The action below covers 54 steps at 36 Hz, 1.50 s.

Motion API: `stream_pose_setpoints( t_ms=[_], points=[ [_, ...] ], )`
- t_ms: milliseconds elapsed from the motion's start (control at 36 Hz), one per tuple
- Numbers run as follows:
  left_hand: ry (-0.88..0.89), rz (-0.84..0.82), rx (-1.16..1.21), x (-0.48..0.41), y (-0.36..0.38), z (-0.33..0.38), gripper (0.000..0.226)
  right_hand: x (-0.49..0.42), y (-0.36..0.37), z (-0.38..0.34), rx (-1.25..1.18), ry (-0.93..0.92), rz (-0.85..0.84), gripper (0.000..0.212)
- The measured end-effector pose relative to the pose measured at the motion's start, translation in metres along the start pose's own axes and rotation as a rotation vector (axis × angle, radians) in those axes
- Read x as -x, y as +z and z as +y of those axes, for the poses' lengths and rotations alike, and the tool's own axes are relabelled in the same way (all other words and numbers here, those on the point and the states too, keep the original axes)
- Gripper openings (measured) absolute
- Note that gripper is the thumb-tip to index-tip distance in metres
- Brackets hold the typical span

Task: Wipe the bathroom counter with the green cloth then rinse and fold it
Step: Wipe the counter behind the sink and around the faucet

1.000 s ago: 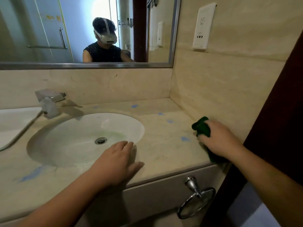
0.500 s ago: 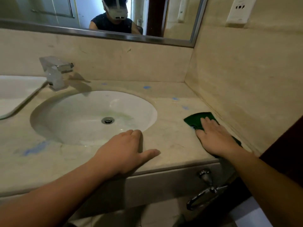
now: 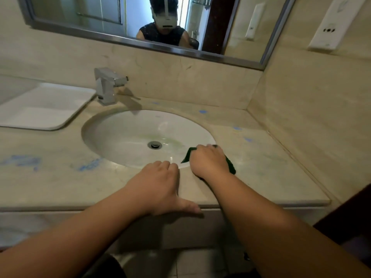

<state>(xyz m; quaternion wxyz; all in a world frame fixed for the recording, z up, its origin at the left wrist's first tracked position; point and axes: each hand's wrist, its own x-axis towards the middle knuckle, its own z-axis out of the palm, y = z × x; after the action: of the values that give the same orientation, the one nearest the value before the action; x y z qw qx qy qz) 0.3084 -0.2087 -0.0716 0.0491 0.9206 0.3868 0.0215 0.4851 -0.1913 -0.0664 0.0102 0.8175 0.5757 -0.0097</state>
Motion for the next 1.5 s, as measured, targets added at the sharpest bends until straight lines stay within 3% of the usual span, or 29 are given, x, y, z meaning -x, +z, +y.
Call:
stream_pose_setpoints(
  t_ms=[56, 167, 222, 361, 472, 556, 611, 833, 944, 1000, 1056, 1139, 1306, 1361, 1500],
  points=[
    [0.009, 0.028, 0.013, 0.001, 0.003, -0.001, 0.104, -0.005, -0.015, -0.019, -0.254, 0.131, -0.053, 0.028],
    [0.014, 0.056, 0.025, 0.004, 0.001, -0.002, 0.109, -0.008, -0.049, -0.011, -1.082, 0.309, -0.036, 0.027],
    [0.015, 0.052, 0.035, 0.005, 0.001, -0.002, 0.109, 0.001, -0.072, 0.013, -1.213, 0.307, 0.062, 0.030],
    [0.017, 0.043, 0.053, 0.003, 0.000, -0.002, 0.107, 0.033, -0.116, 0.074, -0.838, 0.129, 0.264, 0.032],
    [0.027, 0.046, 0.047, 0.001, -0.001, -0.003, 0.103, 0.058, -0.092, 0.101, -0.377, -0.008, 0.135, 0.043],
    [0.027, 0.055, 0.046, 0.001, -0.001, -0.003, 0.105, 0.058, -0.035, 0.110, -0.227, -0.063, 0.008, 0.058],
    [0.020, 0.062, 0.046, 0.000, 0.000, -0.003, 0.105, 0.057, -0.009, 0.107, -0.160, -0.044, 0.011, 0.061],
    [-0.003, 0.079, 0.007, -0.003, -0.001, 0.001, 0.104, 0.023, 0.005, 0.040, -0.098, -0.214, 0.067, 0.056],
    [0.011, 0.097, 0.018, -0.002, 0.001, 0.001, 0.104, 0.013, 0.003, -0.002, 0.069, -0.314, 0.059, 0.022],
    [0.012, 0.089, 0.027, -0.002, 0.001, 0.001, 0.106, 0.003, 0.005, -0.010, -0.016, -0.242, 0.042, 0.021],
    [0.002, 0.075, 0.030, -0.001, 0.003, -0.002, 0.108, -0.008, 0.002, -0.014, -0.301, -0.131, 0.035, 0.029],
    [0.000, 0.022, -0.011, 0.001, -0.005, 0.002, 0.110, -0.002, -0.032, 0.003, -0.719, 0.019, 0.168, 0.041],
    [0.009, -0.088, 0.067, -0.005, -0.025, 0.009, 0.114, 0.036, -0.097, 0.079, -0.641, 0.028, 0.478, 0.035],
    [0.020, -0.090, 0.072, -0.012, -0.028, 0.017, 0.112, 0.045, -0.089, 0.099, -0.510, 0.033, 0.412, 0.034],
    [-0.015, -0.125, 0.028, -0.028, -0.031, 0.024, 0.111, 0.046, -0.008, 0.117, -0.208, -0.009, 0.060, 0.058]
  ],
)
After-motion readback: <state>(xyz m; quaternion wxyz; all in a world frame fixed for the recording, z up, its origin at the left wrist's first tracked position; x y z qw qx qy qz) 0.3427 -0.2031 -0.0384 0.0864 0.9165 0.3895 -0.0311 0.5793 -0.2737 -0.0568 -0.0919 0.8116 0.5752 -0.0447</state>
